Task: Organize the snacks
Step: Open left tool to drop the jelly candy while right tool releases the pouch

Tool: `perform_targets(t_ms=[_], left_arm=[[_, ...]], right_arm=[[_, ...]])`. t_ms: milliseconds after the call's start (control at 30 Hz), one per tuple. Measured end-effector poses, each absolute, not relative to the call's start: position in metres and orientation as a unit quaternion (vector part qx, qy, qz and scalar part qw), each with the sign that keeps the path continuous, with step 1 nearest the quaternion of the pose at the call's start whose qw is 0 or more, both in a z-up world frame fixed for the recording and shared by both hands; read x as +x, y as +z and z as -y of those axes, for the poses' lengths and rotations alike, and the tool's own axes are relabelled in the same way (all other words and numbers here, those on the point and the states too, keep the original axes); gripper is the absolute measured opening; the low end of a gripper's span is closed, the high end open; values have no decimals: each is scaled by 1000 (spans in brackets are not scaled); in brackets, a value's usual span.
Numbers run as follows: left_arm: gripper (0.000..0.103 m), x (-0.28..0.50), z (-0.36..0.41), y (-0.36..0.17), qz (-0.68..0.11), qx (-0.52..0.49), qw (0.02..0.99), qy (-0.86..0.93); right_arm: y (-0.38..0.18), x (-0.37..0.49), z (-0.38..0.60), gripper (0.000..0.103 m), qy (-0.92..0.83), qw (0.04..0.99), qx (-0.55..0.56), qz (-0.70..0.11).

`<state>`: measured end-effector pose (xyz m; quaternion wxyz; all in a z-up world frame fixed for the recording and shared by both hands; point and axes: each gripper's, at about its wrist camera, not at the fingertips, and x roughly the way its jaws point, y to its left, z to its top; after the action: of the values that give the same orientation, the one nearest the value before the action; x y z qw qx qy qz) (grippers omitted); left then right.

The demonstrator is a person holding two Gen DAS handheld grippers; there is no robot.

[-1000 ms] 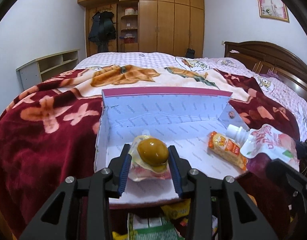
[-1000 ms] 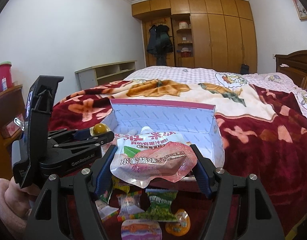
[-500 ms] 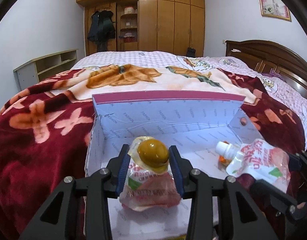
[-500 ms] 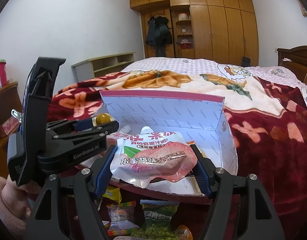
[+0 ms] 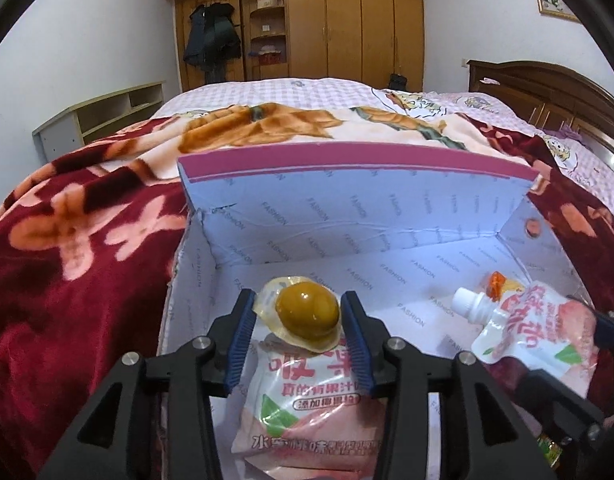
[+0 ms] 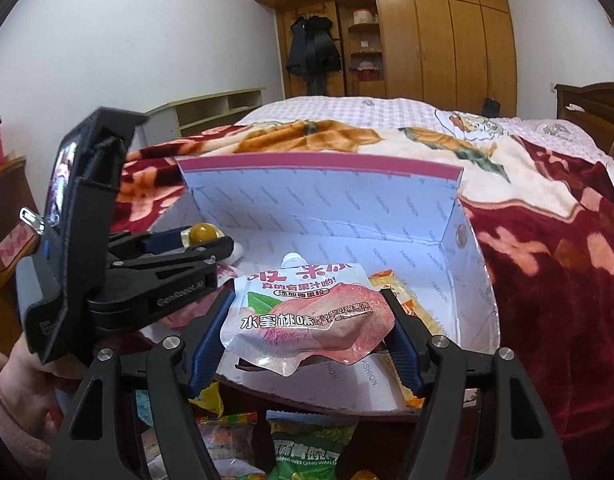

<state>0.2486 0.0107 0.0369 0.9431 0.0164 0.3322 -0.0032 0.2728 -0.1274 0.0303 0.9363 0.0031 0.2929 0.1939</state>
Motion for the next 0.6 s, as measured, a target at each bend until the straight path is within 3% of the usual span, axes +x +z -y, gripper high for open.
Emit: perform_targets(t_ms=[600], left_arm=[[58, 247, -6, 37, -337, 25, 941, -11]], right_arm=[[21, 280, 122, 74, 199, 931, 3, -306]])
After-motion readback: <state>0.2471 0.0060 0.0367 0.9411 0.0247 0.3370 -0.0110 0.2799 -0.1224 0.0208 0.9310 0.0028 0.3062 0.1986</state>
